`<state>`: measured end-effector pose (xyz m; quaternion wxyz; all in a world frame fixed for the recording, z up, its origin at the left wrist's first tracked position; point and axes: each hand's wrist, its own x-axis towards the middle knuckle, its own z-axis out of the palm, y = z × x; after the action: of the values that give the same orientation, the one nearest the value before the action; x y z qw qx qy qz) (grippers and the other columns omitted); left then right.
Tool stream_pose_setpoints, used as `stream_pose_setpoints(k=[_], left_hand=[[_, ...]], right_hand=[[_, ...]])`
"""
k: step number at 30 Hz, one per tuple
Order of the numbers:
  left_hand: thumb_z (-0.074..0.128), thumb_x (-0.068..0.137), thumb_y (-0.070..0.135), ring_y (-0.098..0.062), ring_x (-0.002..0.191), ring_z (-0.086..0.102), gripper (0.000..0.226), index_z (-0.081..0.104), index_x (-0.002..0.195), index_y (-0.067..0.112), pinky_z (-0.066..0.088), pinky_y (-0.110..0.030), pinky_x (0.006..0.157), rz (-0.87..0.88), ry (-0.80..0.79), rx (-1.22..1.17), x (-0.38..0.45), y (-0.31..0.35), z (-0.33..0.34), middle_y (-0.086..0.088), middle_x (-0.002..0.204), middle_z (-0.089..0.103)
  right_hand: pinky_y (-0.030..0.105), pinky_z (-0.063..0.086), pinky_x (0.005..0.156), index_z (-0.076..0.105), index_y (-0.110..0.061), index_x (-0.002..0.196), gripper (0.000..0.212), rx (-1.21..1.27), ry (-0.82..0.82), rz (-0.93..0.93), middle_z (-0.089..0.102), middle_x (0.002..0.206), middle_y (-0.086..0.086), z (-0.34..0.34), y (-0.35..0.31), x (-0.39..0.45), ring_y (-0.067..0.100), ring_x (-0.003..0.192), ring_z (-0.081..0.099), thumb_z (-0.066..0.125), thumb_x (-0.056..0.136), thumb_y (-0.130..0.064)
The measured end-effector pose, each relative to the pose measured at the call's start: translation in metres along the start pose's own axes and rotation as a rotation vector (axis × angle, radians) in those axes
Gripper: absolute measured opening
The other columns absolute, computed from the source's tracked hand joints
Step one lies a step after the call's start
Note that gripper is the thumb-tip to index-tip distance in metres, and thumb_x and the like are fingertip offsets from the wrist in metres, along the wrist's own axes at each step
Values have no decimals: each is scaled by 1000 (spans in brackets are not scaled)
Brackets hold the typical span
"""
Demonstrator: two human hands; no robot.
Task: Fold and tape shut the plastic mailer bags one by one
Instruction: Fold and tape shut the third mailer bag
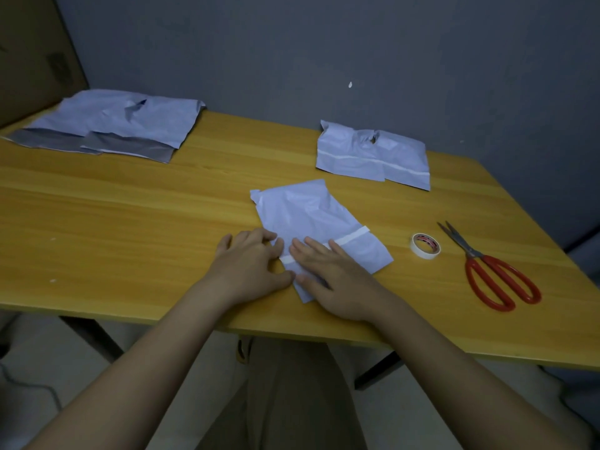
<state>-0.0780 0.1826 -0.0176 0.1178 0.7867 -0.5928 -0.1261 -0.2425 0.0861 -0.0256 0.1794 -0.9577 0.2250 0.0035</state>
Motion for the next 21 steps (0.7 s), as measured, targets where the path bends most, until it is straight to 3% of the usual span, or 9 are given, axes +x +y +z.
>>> stream_pose_setpoints(k=[2,6,10,14,18,21], left_hand=[[50,84,60,-14,138,19,61,40,139,36,12,-45,115,-2,3,-12,1,2,-1,10,148,27],[52,84,59,-17,137,21,61,42,138,34,15,-44,114,-2,6,-3,1,3,-3,8,147,28],[51,84,60,-18,138,21,60,43,137,34,16,-44,114,3,-11,8,1,2,-2,7,147,28],[51,85,59,-19,138,20,59,44,137,32,16,-45,114,4,-21,21,1,4,-4,7,148,27],[49,84,61,-19,137,22,59,45,135,31,17,-44,113,3,-37,36,2,3,-4,6,146,28],[49,84,60,-19,137,21,59,45,135,31,17,-45,113,1,-45,31,1,5,-5,6,146,28]], right_hand=[[29,-4,119,16,-27,152,54,-51,-21,-3,8,159,-14,3,1,-1,1,145,0,29,102,-42],[29,-3,119,20,-25,151,50,156,-43,55,12,158,-15,-8,3,4,-2,144,2,29,103,-37],[27,-3,119,15,-25,152,54,-65,-16,16,7,159,-13,-2,9,-1,2,145,0,29,102,-40],[26,-1,119,22,-24,151,49,193,-52,80,11,158,-13,-11,11,2,-2,144,2,30,104,-36],[24,-4,118,13,-24,153,55,-72,-26,58,5,159,-12,-8,16,-7,0,145,-1,28,103,-41],[24,-4,118,13,-24,153,55,-30,-32,76,5,159,-12,-8,13,-7,0,145,-1,28,103,-41]])
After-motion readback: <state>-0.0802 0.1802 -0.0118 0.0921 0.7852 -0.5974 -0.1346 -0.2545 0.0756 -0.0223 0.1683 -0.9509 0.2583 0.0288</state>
